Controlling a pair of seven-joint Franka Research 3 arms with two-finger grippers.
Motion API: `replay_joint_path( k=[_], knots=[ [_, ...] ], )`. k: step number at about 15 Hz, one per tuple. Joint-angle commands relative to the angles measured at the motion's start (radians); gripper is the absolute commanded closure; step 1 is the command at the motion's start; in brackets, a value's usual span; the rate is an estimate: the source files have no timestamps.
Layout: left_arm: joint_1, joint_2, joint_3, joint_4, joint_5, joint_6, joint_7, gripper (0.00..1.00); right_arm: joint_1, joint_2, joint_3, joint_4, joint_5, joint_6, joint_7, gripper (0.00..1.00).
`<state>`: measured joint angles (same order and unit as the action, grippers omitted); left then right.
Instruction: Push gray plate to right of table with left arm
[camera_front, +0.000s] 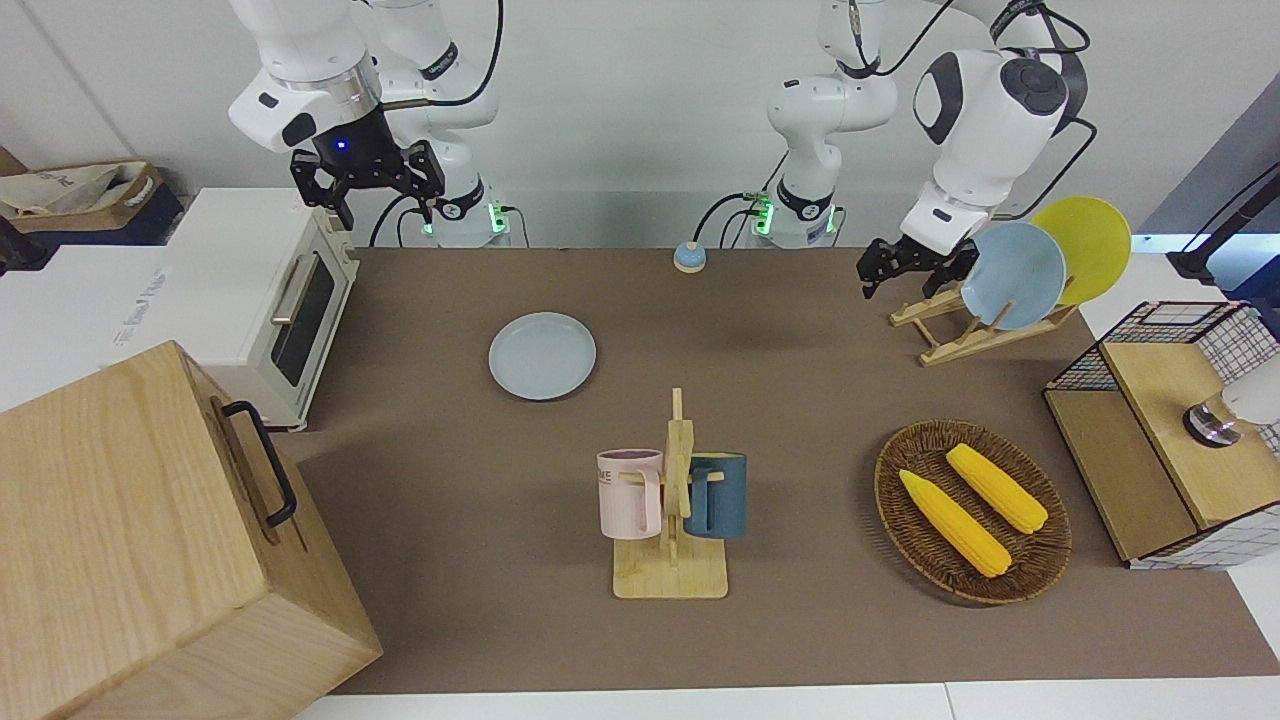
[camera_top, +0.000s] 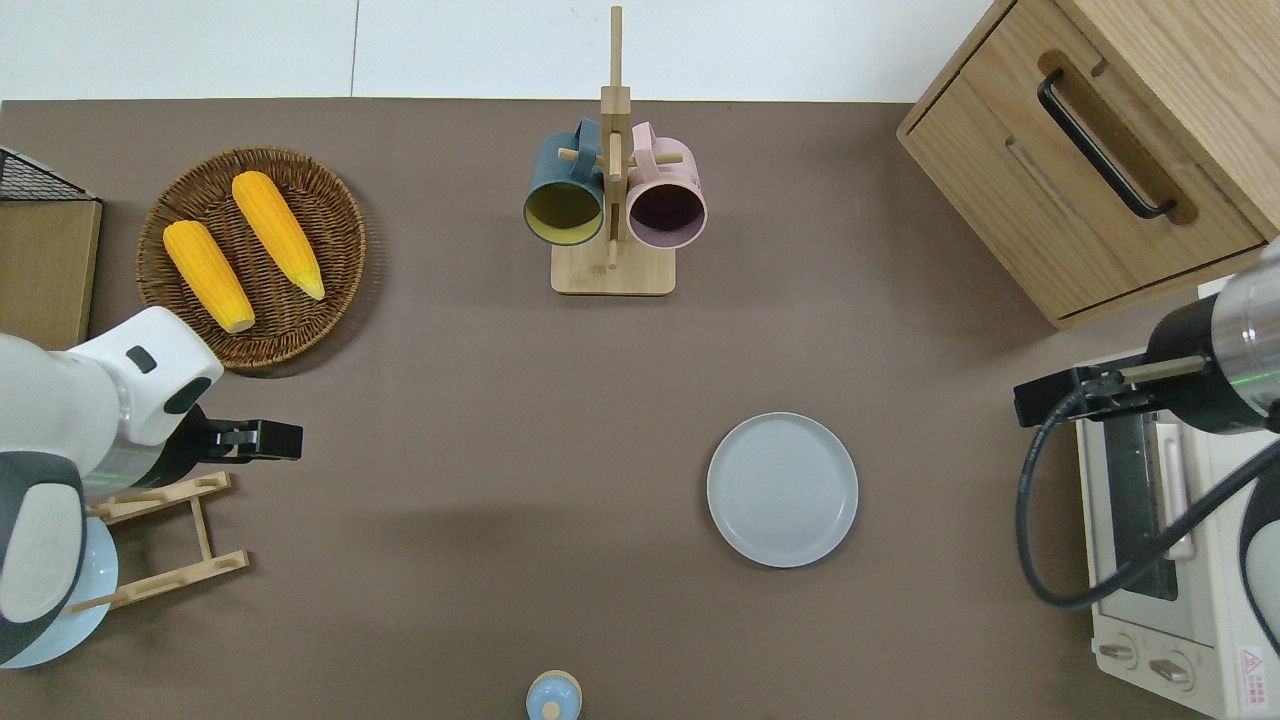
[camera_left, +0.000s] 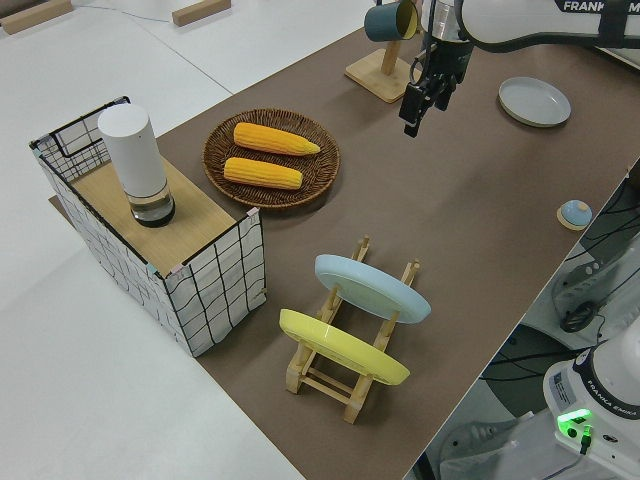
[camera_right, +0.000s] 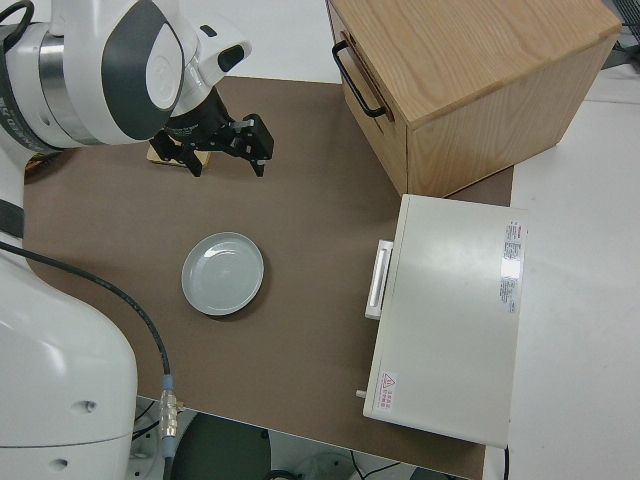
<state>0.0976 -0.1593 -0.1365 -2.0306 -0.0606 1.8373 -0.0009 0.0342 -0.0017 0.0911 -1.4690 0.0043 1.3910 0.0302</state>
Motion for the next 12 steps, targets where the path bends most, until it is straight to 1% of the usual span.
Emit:
replay_joint_path(
  k=[1,5,8,12],
  knots=[
    [0.010,0.003,0.011,0.123,0.019,-0.128,0.025,0.01,-0.011,-0.008,0.004,0.001,0.008,-0.012,-0.003,0.017],
    [0.010,0.007,0.011,0.161,0.022,-0.148,0.022,0.01,-0.011,-0.008,0.004,0.001,0.008,-0.012,-0.003,0.017],
    [0.005,0.010,0.009,0.208,0.076,-0.187,0.022,0.01,-0.011,-0.008,0.006,-0.001,0.008,-0.012,-0.003,0.017],
    [0.007,0.012,0.011,0.227,0.062,-0.194,0.019,0.01,-0.011,-0.008,0.006,-0.001,0.008,-0.012,-0.003,0.017]
  ],
)
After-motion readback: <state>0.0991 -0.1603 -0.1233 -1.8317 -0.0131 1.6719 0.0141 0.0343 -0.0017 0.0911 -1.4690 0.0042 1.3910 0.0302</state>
